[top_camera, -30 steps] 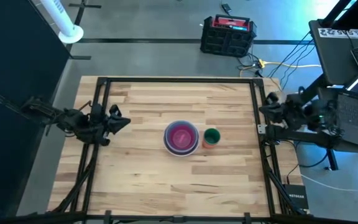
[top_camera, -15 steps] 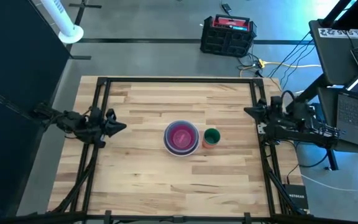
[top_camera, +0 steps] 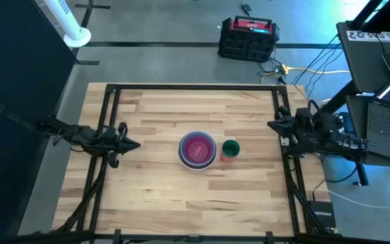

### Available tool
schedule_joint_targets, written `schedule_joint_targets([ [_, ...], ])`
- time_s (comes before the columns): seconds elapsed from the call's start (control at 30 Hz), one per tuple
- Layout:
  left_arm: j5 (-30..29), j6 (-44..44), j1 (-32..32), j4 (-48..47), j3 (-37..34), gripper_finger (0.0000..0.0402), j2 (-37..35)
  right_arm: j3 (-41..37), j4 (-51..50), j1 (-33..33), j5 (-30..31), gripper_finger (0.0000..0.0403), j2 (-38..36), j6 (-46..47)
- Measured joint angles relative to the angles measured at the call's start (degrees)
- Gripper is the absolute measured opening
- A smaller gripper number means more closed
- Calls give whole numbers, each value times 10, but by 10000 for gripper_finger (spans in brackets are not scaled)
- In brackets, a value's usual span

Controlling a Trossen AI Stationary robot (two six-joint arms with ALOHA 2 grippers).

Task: Nest bowls inside each other
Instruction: Return to Home Position

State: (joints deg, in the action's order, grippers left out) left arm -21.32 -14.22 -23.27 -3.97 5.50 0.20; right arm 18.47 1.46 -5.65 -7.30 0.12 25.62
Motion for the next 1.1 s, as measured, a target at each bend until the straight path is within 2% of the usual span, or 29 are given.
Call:
schedule_joint_targets([
  [0.13,43,12,0,100,-48,0,0,-44,107,0,-27,0,0,-2],
  [0.3,48,17,1,70,-50,0,0,-122,247,0,-39,0,0,26],
  [0.43,46,44,18,70,-50,0,1,-177,318,0,-39,0,0,40],
  [0.9,44,70,128,70,-50,0,21,-180,216,0,66,0,0,-70],
  [1.1,42,69,184,69,-50,0,41,-180,104,0,151,0,0,-117],
])
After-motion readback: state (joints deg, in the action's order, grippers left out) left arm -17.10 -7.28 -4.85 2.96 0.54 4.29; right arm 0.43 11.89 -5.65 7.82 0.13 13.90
